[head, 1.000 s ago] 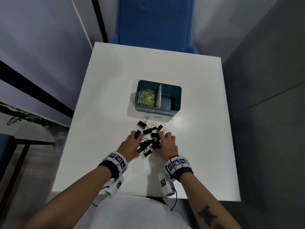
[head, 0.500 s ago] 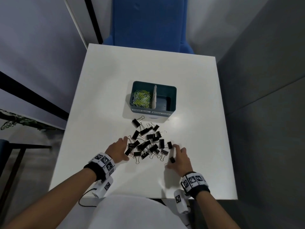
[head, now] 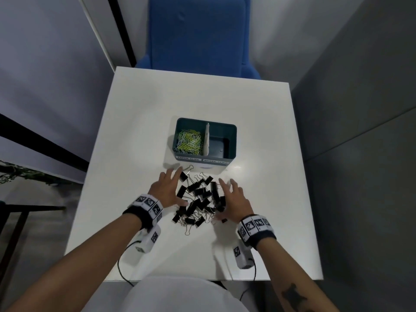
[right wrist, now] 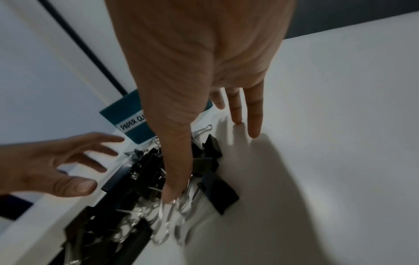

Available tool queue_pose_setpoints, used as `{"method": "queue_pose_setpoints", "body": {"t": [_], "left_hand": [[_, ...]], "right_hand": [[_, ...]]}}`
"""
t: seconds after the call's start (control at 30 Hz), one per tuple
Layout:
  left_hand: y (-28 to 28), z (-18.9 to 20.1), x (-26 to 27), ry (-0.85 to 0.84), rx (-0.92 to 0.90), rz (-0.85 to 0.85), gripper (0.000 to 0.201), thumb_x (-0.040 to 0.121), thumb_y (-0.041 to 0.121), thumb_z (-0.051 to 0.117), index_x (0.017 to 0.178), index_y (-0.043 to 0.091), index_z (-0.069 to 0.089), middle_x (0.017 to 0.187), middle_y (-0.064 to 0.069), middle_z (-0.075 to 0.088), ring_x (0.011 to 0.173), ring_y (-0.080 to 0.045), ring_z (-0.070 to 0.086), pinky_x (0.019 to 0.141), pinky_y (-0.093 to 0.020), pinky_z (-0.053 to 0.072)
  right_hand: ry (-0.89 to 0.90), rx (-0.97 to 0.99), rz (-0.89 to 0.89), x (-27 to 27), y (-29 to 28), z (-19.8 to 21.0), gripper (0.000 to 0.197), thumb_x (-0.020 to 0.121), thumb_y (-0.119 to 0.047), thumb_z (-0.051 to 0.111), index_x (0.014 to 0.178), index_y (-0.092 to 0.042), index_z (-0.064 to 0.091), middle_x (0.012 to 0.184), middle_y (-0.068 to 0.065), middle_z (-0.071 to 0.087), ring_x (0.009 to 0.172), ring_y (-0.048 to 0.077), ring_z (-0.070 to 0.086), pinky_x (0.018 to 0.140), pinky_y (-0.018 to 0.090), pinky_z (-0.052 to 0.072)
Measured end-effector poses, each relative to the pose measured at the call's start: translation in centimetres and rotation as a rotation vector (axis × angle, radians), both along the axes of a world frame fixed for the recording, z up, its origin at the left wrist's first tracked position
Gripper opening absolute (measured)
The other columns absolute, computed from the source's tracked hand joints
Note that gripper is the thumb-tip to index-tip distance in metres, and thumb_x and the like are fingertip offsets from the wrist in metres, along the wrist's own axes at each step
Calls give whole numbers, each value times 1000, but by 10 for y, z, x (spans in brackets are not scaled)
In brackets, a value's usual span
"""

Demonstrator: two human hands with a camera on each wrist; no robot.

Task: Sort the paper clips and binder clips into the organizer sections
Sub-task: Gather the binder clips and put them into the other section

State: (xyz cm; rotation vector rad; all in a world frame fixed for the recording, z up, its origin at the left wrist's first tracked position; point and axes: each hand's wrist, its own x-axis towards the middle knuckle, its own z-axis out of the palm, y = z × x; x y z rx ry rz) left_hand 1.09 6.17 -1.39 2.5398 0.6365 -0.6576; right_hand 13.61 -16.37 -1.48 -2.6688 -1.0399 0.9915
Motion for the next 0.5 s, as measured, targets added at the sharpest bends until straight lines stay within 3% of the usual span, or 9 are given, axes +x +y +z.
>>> {"method": "queue_pose_setpoints", "body": {"t": [0.1, 0.2, 0.3, 0.37, 0.43, 0.5], "left_hand": [[-3, -8, 20, 84, 20, -143, 133, 58, 60, 82, 149, 32, -11, 156, -7, 4, 134, -37, 26, 93, -50, 47], [-16, -14, 33, 89, 7, -178, 125, 61, 49, 84, 149, 34, -3, 154, -12, 6, 134, -38, 26, 96, -49, 46], [-23, -16, 36, 33, -24, -117, 103, 64, 32, 85, 144, 34, 20, 145, -12, 20, 125, -35, 36, 90, -45, 48], [-23, -17, 36, -18, -51, -90, 82, 66, 26, 82, 131, 30, 33, 131, -9, 31, 115, -31, 42, 82, -42, 49], [-23, -17, 34, -59, -66, -85, 64, 70, 22, 78, 121, 25, 39, 122, -7, 38, 109, -29, 46, 77, -41, 48], [-25, -16, 32, -97, -56, -94, 57, 73, 20, 75, 120, 22, 43, 117, -6, 46, 106, -27, 49, 76, -38, 47]], "right_hand": [[-21, -60, 159, 6, 23, -2, 137, 53, -43, 91, 151, -37, -4, 159, 9, 2, 137, 34, 21, 94, 49, 50], [-49, -75, 217, 2, 42, -5, 133, 50, -40, 92, 150, -36, 5, 155, 14, 8, 132, 35, 28, 88, 48, 54], [-41, -11, 156, -2, 50, -6, 113, 50, -37, 90, 143, -30, 26, 141, 13, 26, 121, 34, 38, 82, 46, 54], [-47, 27, 125, -2, 52, -7, 98, 55, -35, 87, 136, -26, 33, 132, 11, 32, 116, 33, 43, 79, 45, 54], [-43, 45, 104, 0, 53, -7, 88, 58, -34, 84, 131, -23, 36, 126, 10, 36, 111, 33, 46, 77, 44, 53], [-30, 57, 95, 1, 53, -6, 85, 59, -33, 84, 129, -23, 38, 124, 10, 39, 108, 32, 47, 76, 43, 52]]}}
